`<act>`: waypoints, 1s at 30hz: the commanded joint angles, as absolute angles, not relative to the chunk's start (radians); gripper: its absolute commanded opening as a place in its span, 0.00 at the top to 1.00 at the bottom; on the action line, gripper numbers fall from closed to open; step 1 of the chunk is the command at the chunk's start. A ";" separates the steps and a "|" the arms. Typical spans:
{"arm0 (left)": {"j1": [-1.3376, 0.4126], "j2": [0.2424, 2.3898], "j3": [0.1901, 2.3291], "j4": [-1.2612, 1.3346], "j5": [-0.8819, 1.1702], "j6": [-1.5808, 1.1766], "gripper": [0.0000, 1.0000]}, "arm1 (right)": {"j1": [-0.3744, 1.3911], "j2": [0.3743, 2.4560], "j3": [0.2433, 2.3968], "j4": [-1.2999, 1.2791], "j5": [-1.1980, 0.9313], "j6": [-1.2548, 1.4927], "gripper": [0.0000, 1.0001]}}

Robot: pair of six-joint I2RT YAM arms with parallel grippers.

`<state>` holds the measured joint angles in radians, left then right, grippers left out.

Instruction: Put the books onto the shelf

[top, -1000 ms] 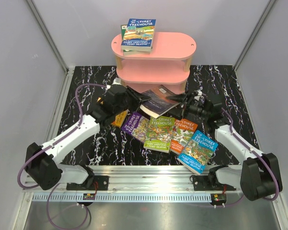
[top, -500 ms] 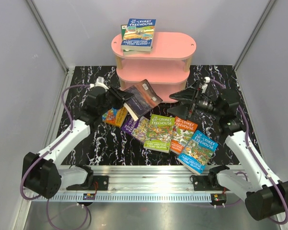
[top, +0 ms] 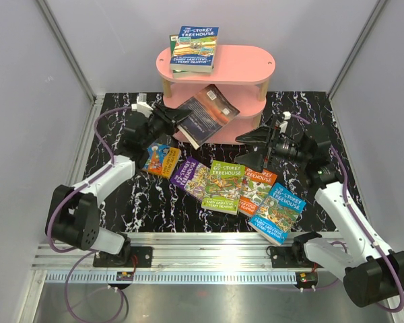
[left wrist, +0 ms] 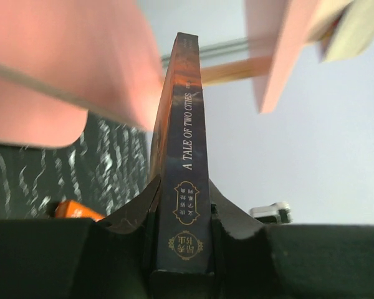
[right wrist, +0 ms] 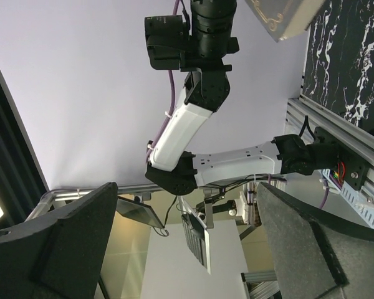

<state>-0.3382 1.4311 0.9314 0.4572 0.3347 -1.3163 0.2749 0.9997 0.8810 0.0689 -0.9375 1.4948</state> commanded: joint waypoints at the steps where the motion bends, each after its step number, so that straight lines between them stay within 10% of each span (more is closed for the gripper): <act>1: -0.307 1.407 0.931 0.833 0.256 -1.419 1.00 | 0.272 1.002 0.917 0.075 -0.973 1.474 0.00; 30: -0.452 1.663 1.158 0.575 -0.572 -1.621 0.99 | 0.247 1.029 0.896 0.100 -1.003 1.485 0.00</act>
<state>-0.4412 1.6737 1.0595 0.4988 -0.4461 -1.5734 0.2577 1.0325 0.8810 0.0631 -0.9649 1.4910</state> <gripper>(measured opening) 0.274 0.994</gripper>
